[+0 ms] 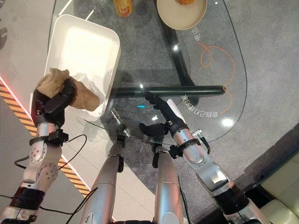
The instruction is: Wipe the table with a cloth and put it in the basket.
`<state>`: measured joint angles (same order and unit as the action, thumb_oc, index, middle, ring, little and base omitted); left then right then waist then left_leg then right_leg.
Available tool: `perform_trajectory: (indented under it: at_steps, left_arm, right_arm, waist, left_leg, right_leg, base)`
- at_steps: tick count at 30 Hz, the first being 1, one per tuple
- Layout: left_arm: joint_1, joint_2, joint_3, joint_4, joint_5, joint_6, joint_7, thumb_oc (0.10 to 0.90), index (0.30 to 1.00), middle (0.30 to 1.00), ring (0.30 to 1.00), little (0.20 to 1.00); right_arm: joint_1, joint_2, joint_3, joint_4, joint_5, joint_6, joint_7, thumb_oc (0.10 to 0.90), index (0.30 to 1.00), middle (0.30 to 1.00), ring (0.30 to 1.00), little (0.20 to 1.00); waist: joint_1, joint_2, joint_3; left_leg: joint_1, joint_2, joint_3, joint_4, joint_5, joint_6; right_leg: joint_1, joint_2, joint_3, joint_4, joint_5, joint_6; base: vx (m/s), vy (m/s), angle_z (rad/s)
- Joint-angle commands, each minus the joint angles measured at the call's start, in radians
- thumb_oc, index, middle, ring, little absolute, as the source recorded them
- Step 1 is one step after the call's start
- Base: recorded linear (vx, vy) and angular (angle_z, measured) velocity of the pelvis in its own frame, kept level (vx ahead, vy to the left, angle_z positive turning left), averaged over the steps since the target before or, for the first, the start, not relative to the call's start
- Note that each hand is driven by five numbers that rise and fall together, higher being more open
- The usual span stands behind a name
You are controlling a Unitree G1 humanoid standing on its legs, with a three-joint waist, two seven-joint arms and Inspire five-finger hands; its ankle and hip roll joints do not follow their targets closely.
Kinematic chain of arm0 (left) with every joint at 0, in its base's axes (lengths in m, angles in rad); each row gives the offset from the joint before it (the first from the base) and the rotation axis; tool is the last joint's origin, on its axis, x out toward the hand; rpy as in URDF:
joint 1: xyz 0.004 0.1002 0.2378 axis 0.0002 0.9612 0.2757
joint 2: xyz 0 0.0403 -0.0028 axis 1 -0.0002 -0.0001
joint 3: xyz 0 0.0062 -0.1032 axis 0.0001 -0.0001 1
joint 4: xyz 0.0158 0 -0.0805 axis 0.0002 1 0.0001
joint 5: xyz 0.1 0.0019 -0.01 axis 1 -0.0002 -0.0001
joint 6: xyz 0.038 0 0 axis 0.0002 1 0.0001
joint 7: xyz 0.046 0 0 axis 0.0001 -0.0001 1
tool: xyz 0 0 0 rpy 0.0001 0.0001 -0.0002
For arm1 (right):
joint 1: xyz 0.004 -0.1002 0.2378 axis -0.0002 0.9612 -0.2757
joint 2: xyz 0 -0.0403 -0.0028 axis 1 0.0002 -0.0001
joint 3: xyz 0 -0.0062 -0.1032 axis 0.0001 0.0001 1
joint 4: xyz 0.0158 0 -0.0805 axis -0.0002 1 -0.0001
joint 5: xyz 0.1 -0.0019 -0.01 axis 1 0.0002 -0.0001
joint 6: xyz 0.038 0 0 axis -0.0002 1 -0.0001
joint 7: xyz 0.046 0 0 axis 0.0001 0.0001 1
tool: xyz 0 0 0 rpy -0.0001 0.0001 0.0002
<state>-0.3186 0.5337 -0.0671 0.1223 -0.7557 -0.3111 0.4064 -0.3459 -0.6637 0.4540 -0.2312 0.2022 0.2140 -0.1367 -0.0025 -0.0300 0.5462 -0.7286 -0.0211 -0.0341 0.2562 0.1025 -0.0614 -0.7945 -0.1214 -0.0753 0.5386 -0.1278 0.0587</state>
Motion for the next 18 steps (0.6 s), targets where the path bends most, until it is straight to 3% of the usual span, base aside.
perform_trajectory:
  at_steps: [1,6,9,15,18]
  left_arm:
    - [-0.059,0.073,0.099,-0.048,0.129,-0.199,0.111,0.100,0.300,0.300,0.300,0.200]
    - [-0.115,0.112,0.098,0.007,0.247,-0.183,0.222,0.100,0.300,0.300,0.300,0.200]
    - [-0.172,0.148,0.082,0.069,0.377,-0.128,0.335,0.100,0.300,0.300,0.300,0.200]
    - [-0.286,0.164,0.021,0.178,0.440,-0.068,0.386,0.100,0.300,0.300,0.300,0.200]
    - [-0.327,0.160,-0.004,0.225,0.435,-0.079,0.389,0.100,0.300,0.300,0.300,0.200]
  right_arm:
    - [-0.046,-0.004,0.024,-0.058,0.053,-0.030,-0.013,0.800,0.900,0.900,0.900,0.900]
    - [-0.087,-0.022,0.043,-0.036,0.089,-0.019,-0.019,0.800,0.900,0.900,0.900,0.900]
    - [-0.128,-0.034,0.065,-0.018,0.121,0.002,-0.009,0.800,0.900,0.900,0.900,0.900]
    - [-0.216,-0.044,0.110,0.001,0.187,0.055,0.013,0.800,0.900,0.900,0.900,0.900]
    - [-0.246,-0.051,0.127,0.018,0.209,0.061,0.018,0.800,0.900,0.900,0.900,0.900]
  waist:
    - [-0.009,0.016,-0.026]
    - [-0.010,0.015,-0.026]
    - [-0.011,0.013,-0.026]
    - [-0.019,0.008,-0.026]
    - [-0.024,0.009,-0.026]
  left_leg:
    - [-0.044,-0.029,0.131,0.155,-0.140,0.045]
    - [-0.065,-0.026,0.137,0.170,-0.146,0.044]
    - [-0.086,-0.025,0.139,0.181,-0.149,0.041]
    - [-0.127,-0.021,0.146,0.202,-0.153,0.037]
    - [-0.148,-0.018,0.150,0.212,-0.156,0.036]
  right_leg:
    - [0.018,0.067,-0.008,-0.164,0.101,0.011]
    - [-0.004,0.064,-0.006,-0.159,0.104,0.012]
    - [-0.027,0.062,-0.003,-0.158,0.107,0.014]
    - [-0.077,0.062,0.005,-0.143,0.114,0.017]
    - [-0.104,0.062,0.009,-0.133,0.117,0.019]
  base:
    - [0.02,0.051,0.00]
    - [0.02,0.052,0.01]
    - [0.03,0.076,0.00]
    - [0.02,0.068,0.01]
    - [0.02,0.080,0.00]
